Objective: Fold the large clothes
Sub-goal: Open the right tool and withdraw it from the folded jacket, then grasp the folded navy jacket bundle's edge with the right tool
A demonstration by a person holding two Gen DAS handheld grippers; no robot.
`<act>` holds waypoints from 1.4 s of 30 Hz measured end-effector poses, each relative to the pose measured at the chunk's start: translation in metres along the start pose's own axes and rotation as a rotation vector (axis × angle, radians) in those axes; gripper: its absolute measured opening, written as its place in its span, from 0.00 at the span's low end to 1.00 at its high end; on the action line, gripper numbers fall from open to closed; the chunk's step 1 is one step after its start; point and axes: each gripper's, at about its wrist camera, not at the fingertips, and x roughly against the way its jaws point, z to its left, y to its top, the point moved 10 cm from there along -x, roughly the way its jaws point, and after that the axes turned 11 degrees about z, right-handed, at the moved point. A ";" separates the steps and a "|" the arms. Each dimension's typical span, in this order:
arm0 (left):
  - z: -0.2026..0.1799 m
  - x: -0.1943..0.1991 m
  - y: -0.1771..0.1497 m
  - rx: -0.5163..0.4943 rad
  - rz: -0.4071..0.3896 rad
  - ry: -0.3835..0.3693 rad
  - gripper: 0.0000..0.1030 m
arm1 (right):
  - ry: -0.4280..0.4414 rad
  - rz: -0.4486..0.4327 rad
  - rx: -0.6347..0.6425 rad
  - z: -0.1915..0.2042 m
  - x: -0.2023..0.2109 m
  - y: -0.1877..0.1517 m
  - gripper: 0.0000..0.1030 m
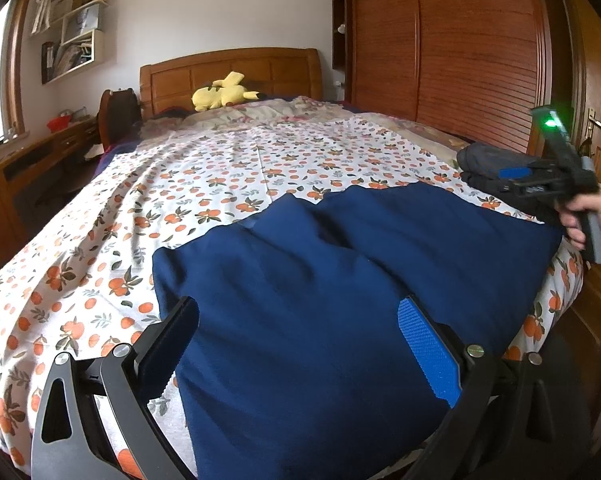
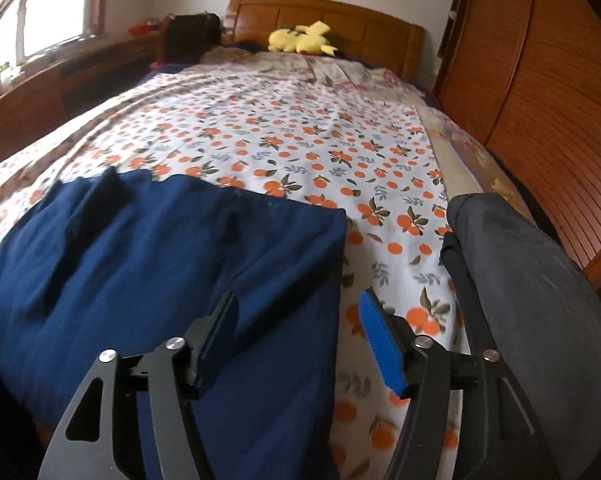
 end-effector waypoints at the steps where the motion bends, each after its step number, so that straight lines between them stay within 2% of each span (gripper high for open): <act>1: -0.002 -0.001 0.000 -0.002 0.002 0.000 0.97 | 0.008 -0.003 -0.006 0.001 0.004 -0.006 0.60; 12: -0.023 -0.011 -0.002 -0.035 0.026 -0.020 0.97 | 0.010 0.030 -0.088 -0.002 -0.005 -0.068 0.65; 14: -0.027 -0.014 -0.003 -0.043 0.031 -0.025 0.97 | 0.006 0.031 -0.108 -0.003 -0.004 -0.077 0.73; 17: -0.031 -0.016 -0.004 -0.053 0.037 -0.027 0.97 | 0.000 0.029 -0.143 -0.009 -0.002 -0.086 0.78; 35: -0.068 -0.042 -0.015 -0.099 0.096 -0.063 0.97 | 0.114 0.089 -0.309 -0.016 -0.002 -0.117 0.80; 36: -0.070 -0.044 -0.017 -0.105 0.101 -0.060 0.97 | 0.120 0.090 -0.308 -0.015 -0.002 -0.117 0.79; 38: -0.076 -0.050 -0.020 -0.121 0.113 -0.054 0.97 | 0.152 0.090 -0.304 -0.009 -0.002 -0.115 0.64; 39: -0.078 -0.052 -0.021 -0.130 0.118 -0.051 0.97 | 0.166 0.092 -0.306 -0.007 -0.003 -0.115 0.60; 40: -0.080 -0.053 -0.021 -0.136 0.121 -0.049 0.97 | 0.205 0.091 -0.314 -0.003 -0.003 -0.115 0.50; 42: -0.086 -0.055 -0.022 -0.151 0.122 -0.048 0.97 | 0.229 0.083 -0.328 0.001 -0.003 -0.113 0.46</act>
